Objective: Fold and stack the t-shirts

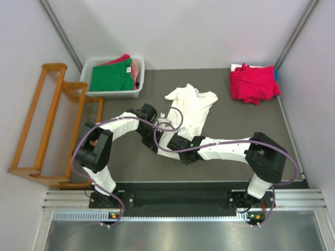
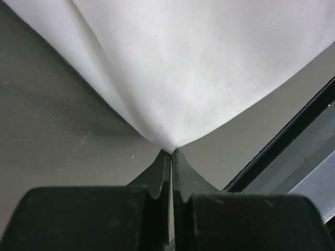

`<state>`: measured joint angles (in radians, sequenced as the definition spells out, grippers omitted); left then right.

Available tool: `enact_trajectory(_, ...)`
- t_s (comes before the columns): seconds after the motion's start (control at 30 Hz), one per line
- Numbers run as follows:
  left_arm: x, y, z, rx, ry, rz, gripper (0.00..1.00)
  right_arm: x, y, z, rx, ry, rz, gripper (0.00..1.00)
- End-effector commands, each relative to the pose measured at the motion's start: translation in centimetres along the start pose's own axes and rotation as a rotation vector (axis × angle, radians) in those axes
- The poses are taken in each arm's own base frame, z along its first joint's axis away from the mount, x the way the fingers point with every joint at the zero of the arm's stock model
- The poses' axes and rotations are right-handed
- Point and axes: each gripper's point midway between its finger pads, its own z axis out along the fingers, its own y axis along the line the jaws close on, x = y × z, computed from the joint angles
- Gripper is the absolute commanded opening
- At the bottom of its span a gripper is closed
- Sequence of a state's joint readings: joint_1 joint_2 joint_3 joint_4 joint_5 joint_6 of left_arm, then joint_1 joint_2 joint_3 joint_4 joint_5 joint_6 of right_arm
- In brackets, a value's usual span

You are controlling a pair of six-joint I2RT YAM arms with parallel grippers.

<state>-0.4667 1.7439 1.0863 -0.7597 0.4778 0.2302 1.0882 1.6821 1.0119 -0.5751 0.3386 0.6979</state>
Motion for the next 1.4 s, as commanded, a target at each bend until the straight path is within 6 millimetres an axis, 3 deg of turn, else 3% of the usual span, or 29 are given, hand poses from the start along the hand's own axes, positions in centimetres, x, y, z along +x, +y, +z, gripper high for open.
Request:
enact_trajectory(0.0, -0.2, -0.2, 0.0, 0.007, -0.006, 0.027, 0.00, -0.3, -0.1, -0.8, -0.023, -0.024, 0.035, 0.00)
enact_trajectory(0.2, 0.8, -1.3, -2.2, 0.000, -0.001, 0.066, 0.00, 1.2, -0.4, -2.6, -0.029, -0.012, 0.021, 0.00)
enact_trajectory(0.47, 4.1, -5.3, -7.6, 0.090, 0.046, 0.166, 0.00, 4.9, 0.4, -6.5, -0.076, 0.031, 0.012, 0.00)
enact_trajectory(0.67, 4.1, -6.8, -10.7, 0.085, 0.018, 0.253, 0.00, 6.6, 0.2, -9.5, -0.077, 0.036, 0.016, 0.00)
enact_trajectory(0.77, 3.5, -6.9, -11.2, 0.073, 0.000, 0.253, 0.00, 5.4, -0.5, -10.9, -0.056, -0.012, 0.044, 0.00)
enact_trajectory(0.97, 0.7, -6.1, -11.4, 0.039, -0.051, 0.256, 0.00, -0.3, -2.4, -13.0, 0.024, -0.166, 0.064, 0.00)
enact_trajectory(1.17, -4.5, -3.5, -10.5, -0.014, -0.092, 0.261, 0.00, -6.5, -5.6, -12.6, 0.085, -0.255, 0.108, 0.00)
enact_trajectory(1.23, -7.0, -3.0, -11.2, -0.031, -0.128, 0.262, 0.00, -8.2, -6.5, -12.2, 0.094, -0.279, 0.144, 0.00)
enact_trajectory(1.37, -11.0, -0.4, -10.7, -0.076, -0.141, 0.246, 0.00, -9.7, -7.8, -11.1, 0.126, -0.283, 0.146, 0.00)
